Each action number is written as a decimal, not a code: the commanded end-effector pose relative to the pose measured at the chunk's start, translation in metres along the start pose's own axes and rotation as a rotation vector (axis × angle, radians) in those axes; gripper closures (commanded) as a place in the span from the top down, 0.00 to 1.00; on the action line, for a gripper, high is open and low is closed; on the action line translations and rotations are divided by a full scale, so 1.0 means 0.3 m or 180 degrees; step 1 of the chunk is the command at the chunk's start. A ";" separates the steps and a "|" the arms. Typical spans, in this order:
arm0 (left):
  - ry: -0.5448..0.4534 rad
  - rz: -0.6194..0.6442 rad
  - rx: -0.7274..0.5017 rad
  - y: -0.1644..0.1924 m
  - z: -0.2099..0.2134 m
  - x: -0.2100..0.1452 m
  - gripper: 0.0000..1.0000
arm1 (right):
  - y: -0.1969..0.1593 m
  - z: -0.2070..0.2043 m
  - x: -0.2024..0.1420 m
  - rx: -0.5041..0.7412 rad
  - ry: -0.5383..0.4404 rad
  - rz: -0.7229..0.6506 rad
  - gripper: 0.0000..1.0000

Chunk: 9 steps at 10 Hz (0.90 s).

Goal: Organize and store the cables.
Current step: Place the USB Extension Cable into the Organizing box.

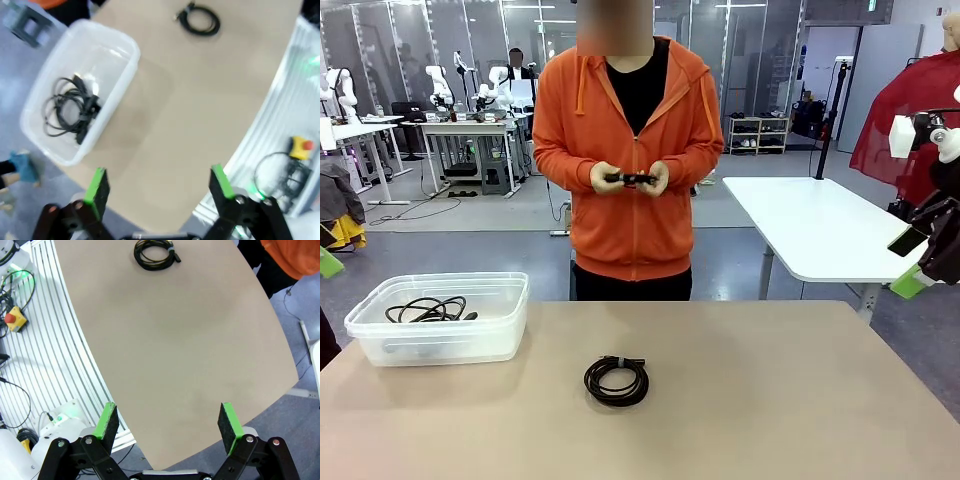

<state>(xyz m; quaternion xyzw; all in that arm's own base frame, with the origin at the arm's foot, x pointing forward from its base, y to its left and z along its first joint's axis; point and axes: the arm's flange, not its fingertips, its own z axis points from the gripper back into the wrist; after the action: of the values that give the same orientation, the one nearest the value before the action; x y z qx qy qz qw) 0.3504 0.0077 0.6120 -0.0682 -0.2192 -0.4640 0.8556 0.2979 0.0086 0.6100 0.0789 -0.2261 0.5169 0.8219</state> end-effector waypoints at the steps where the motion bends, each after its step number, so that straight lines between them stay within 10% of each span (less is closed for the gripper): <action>1: 0.0190 -0.0319 0.0081 -0.041 0.017 0.088 1.00 | -0.001 0.006 0.006 0.0002 0.0017 -0.0027 1.00; 9: 0.1155 -0.1830 -0.0143 -0.212 -0.335 0.740 1.00 | -0.001 0.006 0.006 0.0002 0.0017 -0.0027 1.00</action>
<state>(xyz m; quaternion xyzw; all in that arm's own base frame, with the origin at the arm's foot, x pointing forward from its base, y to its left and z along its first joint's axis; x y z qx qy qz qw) 0.4053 -0.2159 0.6084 0.0472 -0.0992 -0.6679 0.7361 0.2978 0.0087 0.6103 0.0787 -0.2263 0.5170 0.8217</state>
